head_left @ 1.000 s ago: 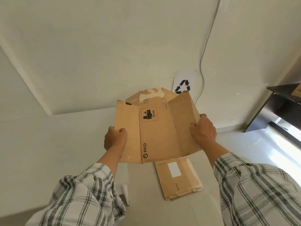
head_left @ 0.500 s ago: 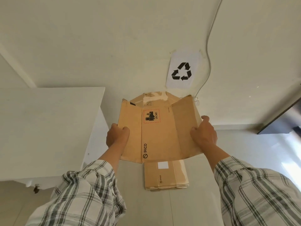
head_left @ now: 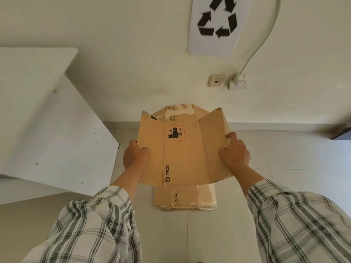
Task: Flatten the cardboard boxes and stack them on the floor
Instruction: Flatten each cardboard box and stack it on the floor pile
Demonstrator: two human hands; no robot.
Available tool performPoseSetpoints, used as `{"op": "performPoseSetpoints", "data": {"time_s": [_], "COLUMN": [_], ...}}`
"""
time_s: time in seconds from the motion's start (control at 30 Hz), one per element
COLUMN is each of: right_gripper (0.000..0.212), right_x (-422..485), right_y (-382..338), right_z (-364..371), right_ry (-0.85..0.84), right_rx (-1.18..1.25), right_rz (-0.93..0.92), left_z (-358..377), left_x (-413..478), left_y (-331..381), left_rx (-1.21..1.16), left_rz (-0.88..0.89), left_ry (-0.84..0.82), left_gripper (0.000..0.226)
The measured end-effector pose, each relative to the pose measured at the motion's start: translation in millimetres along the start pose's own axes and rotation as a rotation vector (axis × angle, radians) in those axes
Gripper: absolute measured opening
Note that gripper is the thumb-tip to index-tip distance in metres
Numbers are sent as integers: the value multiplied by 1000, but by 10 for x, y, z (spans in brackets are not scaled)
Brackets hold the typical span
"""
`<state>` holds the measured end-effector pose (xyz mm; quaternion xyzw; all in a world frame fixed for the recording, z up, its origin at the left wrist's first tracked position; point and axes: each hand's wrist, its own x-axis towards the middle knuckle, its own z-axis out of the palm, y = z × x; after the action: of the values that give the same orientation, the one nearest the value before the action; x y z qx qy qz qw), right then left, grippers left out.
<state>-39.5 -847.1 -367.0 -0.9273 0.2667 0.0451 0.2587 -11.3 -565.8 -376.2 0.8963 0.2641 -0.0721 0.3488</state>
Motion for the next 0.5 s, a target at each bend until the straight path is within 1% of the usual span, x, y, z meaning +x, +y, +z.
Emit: {"op": "performPoseSetpoints", "data": {"time_s": [0.17,0.27,0.37,0.5], "right_gripper": [37,35,36,38], "right_x": [599,788,1002,1151], "right_y": [670,1077,1593,2102], "right_z": [1158,1757,2524,3290], "right_ry": [-13,-26,-55,-109], "right_rx": [-13,-21,-24,-8], "right_rz": [-26,-18,6,48], "left_z": [1189,1780,2532,3212], "left_x": [528,737,976,1193], "left_y": [-617,-1009,-1502,-2020], "left_rx": [-17,-33,-42,-24], "left_rz": [5,12,20,7], "left_ry": [23,19,-4,-47], "left_gripper": [22,20,19,21]}}
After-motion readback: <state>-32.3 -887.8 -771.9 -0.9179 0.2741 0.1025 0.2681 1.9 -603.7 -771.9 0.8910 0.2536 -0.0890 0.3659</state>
